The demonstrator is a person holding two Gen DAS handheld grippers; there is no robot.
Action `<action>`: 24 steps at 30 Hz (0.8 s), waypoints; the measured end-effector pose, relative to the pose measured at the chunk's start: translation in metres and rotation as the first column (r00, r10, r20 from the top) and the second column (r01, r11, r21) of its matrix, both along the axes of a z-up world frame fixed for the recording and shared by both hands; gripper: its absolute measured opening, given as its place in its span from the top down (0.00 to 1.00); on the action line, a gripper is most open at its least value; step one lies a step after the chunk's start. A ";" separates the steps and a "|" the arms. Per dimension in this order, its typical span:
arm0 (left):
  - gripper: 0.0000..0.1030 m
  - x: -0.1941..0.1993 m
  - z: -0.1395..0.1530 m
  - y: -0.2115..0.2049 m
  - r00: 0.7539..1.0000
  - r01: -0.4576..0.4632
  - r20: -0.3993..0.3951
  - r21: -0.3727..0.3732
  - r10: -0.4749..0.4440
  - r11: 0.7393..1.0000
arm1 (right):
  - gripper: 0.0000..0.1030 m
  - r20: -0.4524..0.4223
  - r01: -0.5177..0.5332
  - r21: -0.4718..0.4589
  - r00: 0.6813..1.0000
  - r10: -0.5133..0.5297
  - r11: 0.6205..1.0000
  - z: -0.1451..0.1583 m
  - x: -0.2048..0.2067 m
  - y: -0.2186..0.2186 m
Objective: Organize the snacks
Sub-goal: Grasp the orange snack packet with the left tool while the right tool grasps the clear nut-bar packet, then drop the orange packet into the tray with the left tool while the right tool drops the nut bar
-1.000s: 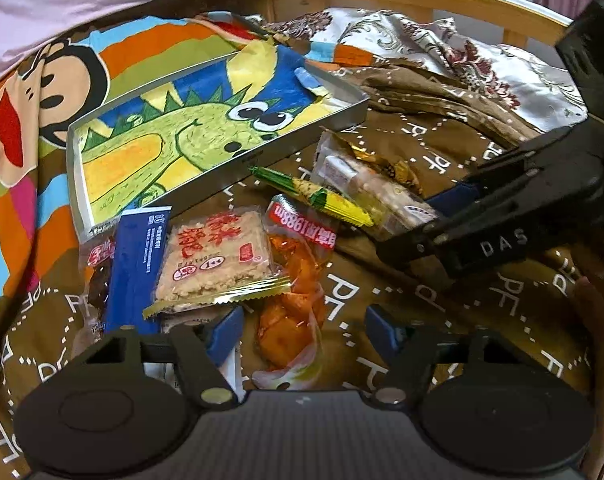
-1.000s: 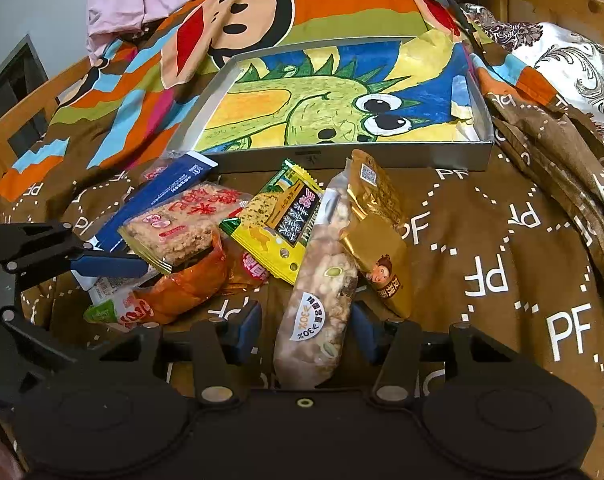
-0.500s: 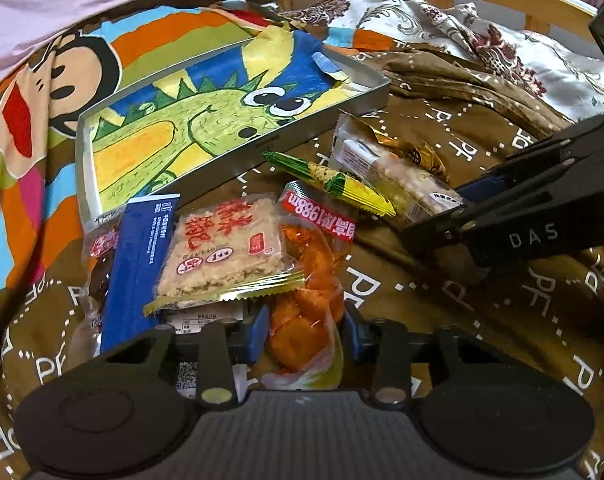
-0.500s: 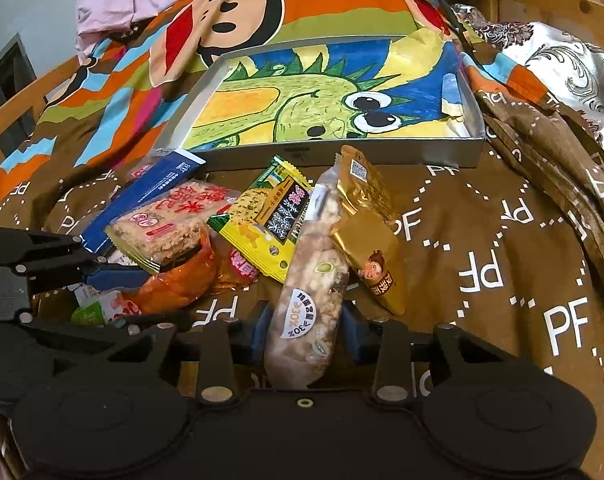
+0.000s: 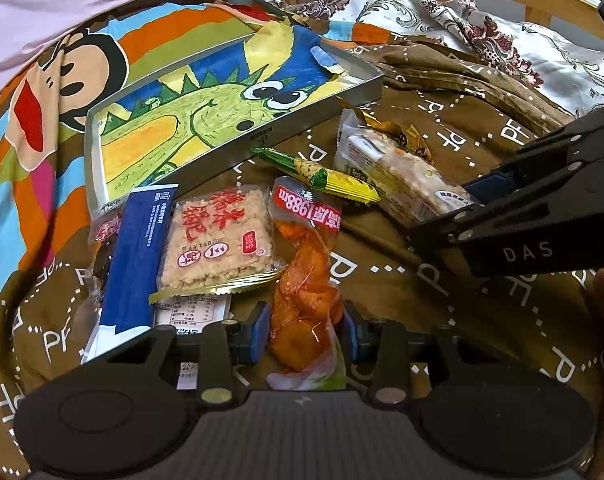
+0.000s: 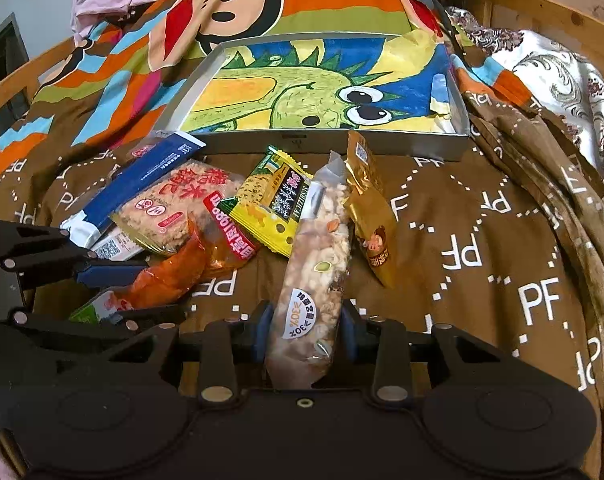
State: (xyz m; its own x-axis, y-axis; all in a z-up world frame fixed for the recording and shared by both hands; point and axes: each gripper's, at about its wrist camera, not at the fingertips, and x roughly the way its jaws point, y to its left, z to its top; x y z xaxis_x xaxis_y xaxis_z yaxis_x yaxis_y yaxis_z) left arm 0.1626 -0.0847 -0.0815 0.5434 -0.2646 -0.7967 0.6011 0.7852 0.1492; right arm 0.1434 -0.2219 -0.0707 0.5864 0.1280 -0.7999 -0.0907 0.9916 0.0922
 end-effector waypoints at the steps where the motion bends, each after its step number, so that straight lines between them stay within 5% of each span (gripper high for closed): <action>1: 0.59 0.002 -0.001 0.000 1.000 -0.003 -0.004 -0.006 0.003 1.000 | 0.63 0.001 0.001 0.003 1.000 -0.001 1.000 -0.001 0.001 0.000; 10: 0.60 0.010 0.001 0.010 0.997 -0.039 -0.066 -0.093 0.033 0.995 | 0.66 0.028 0.002 -0.008 1.000 -0.001 1.000 -0.001 0.004 0.000; 17: 0.60 -0.004 0.015 0.031 0.980 -0.140 -0.171 -0.200 0.106 0.970 | 0.68 0.173 -0.095 -0.258 0.975 0.142 0.961 0.020 -0.039 0.027; 20: 0.61 -0.011 0.022 0.038 0.981 -0.150 -0.159 -0.238 0.114 0.960 | 0.68 0.234 -0.116 -0.394 0.947 0.221 0.912 0.024 -0.056 0.043; 24: 0.62 -0.018 0.036 0.045 0.984 -0.152 -0.134 -0.308 0.115 0.939 | 0.68 0.276 -0.098 -0.459 0.929 0.247 0.883 0.027 -0.064 0.049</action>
State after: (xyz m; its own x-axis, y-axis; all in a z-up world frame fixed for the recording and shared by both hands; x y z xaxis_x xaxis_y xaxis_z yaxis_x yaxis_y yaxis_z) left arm 0.1443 -0.0392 -0.0458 0.5030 -0.4439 -0.7416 0.4862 0.8547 -0.1819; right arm 0.0799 -0.1734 -0.0441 0.8179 -0.0609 -0.5721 -0.2148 0.8901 -0.4019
